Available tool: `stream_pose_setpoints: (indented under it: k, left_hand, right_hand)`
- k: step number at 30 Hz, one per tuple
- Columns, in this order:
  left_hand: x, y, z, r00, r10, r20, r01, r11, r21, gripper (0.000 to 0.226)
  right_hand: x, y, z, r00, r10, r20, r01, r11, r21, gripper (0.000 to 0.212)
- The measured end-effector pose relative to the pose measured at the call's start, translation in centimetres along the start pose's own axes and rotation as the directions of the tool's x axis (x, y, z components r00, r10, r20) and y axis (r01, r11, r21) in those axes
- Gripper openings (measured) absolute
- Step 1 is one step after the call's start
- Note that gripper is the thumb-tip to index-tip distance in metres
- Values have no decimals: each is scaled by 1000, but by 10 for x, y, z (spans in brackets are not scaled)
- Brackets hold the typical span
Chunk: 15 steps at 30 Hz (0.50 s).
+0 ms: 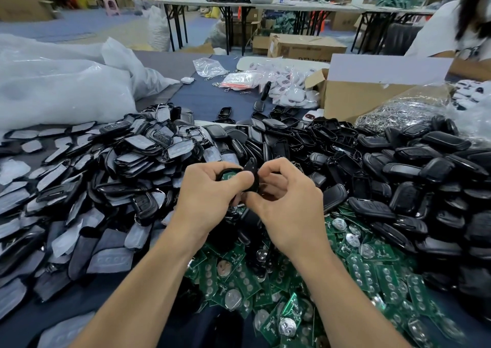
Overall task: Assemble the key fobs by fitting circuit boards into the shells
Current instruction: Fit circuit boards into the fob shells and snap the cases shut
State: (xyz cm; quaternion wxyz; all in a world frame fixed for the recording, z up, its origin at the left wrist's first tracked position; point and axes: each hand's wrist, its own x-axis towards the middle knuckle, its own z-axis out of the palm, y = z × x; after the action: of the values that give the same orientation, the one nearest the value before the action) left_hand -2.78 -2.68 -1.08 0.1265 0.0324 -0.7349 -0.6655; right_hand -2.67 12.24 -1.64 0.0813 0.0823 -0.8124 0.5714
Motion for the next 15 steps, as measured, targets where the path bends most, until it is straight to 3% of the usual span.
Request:
stream_pose_setpoints:
  k: [4,8,11,15]
  left_hand:
    - [-3,5,4,997,-82,15,83,991,-103,30]
    - [-3,6,5,982,-155,-111,134,974,-182,38]
    - [0,4,1,974,-164,-160,150,984,-94,34]
    - [3,2,1,984,-68,-163,68,998,-1,30]
  right_hand:
    - [3,1,0,990,109,85,-132,929,346,33]
    - [8,1,-3,940,235,249,-342,619,707,33]
    - [10,0,-6,908,222,355,-418,438,796,42]
    - [11,1,-6,890,228,396,-457,446,770,37]
